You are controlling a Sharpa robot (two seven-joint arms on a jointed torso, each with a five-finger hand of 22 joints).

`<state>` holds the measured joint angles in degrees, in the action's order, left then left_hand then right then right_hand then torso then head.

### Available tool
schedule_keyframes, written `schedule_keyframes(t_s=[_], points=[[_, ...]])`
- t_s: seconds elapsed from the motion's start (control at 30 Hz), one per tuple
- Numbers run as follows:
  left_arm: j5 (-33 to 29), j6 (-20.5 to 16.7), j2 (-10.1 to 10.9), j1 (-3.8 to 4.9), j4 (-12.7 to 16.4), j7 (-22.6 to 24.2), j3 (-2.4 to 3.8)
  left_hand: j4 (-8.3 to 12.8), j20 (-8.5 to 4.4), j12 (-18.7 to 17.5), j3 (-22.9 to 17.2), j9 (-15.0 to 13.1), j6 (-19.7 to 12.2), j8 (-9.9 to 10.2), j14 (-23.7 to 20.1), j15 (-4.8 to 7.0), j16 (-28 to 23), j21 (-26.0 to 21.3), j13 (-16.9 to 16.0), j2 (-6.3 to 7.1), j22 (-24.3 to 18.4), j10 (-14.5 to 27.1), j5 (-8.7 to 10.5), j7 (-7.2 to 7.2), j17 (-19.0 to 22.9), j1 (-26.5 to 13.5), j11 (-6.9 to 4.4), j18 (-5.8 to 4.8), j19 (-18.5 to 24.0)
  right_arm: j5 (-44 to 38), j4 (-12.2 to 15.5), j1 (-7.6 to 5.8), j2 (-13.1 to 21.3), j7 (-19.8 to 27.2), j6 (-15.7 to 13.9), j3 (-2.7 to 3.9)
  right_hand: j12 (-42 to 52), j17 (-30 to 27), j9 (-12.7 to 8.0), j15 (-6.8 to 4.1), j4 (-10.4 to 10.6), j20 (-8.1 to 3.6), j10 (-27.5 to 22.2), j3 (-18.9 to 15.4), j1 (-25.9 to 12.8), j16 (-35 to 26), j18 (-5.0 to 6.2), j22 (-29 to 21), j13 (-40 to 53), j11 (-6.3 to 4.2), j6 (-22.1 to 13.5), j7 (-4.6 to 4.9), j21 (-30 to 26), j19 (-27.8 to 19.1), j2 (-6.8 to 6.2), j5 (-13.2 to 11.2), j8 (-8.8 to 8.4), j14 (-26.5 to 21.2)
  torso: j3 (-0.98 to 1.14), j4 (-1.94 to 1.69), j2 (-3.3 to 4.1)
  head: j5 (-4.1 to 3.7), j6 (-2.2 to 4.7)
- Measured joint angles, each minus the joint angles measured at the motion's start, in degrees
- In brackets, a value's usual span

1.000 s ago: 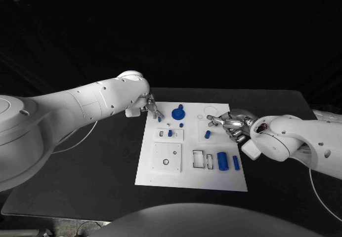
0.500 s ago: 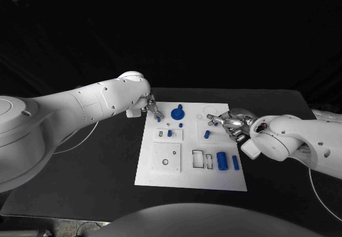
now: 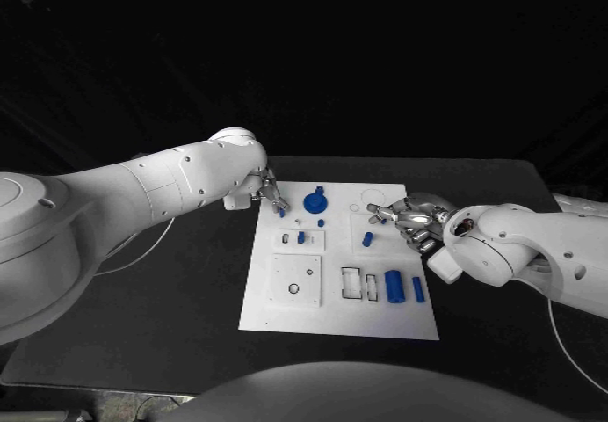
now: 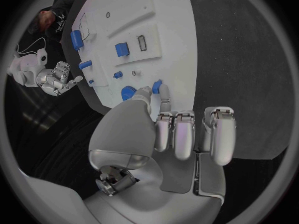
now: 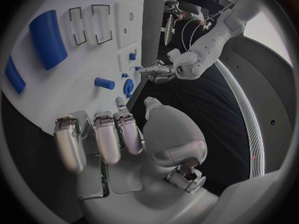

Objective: Assemble the parts on the task board

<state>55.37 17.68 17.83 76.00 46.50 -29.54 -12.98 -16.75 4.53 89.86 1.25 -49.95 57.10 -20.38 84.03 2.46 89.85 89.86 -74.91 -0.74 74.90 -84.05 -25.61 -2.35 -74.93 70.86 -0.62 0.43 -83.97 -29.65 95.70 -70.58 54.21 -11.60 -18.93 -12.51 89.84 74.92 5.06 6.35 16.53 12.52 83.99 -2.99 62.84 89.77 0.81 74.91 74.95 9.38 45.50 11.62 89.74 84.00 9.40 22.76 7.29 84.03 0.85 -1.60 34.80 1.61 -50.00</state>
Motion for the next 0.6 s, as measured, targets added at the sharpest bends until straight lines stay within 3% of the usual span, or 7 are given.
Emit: schedule_keyframes(t_s=[0.4, 0.6], points=[[-0.1, 0.0, -0.3, -0.04, -0.1, -0.2, 0.00, 0.0, 0.00, 0.0, -1.0, 0.1, -0.2, 0.0, 0.0, 0.00, 0.0, 0.0, 0.0, -0.66, 0.0, 0.0, -0.34, 0.21, 0.0, 1.2, 0.00, 0.00, 0.0, 0.0, 0.0, 0.00, 0.1, -0.1, 0.0, 0.00, 0.0, 0.0, 0.0, 0.00, 0.0, 0.00, 0.0, 0.0, 0.0, 0.0, 0.00, 0.0, 0.0, 0.00, 0.0, 0.00, 0.0, 0.0, 0.00, 0.0, 0.00, 0.0, -0.01, -0.07, 0.00, -0.41, 0.00], [-0.2, 0.0, -0.3, -0.05, 0.0, -0.3, 0.00, 0.3, 0.00, 0.0, -4.1, 0.1, -0.4, 0.0, 0.0, 0.00, 0.0, 0.0, 0.0, 0.00, 0.0, 0.1, -1.08, 0.41, 0.0, 6.1, -0.13, -0.01, 0.0, 0.0, 0.0, -0.01, 0.1, -0.2, 0.0, 0.00, 0.0, 0.0, 0.0, 0.00, 0.0, 0.00, 0.0, 0.0, 0.0, 0.0, 0.00, 0.0, 0.0, 0.00, 0.0, 0.00, 0.0, 0.0, 0.00, 0.0, 0.00, 0.0, -0.01, -0.04, 0.00, -0.34, 0.00]])
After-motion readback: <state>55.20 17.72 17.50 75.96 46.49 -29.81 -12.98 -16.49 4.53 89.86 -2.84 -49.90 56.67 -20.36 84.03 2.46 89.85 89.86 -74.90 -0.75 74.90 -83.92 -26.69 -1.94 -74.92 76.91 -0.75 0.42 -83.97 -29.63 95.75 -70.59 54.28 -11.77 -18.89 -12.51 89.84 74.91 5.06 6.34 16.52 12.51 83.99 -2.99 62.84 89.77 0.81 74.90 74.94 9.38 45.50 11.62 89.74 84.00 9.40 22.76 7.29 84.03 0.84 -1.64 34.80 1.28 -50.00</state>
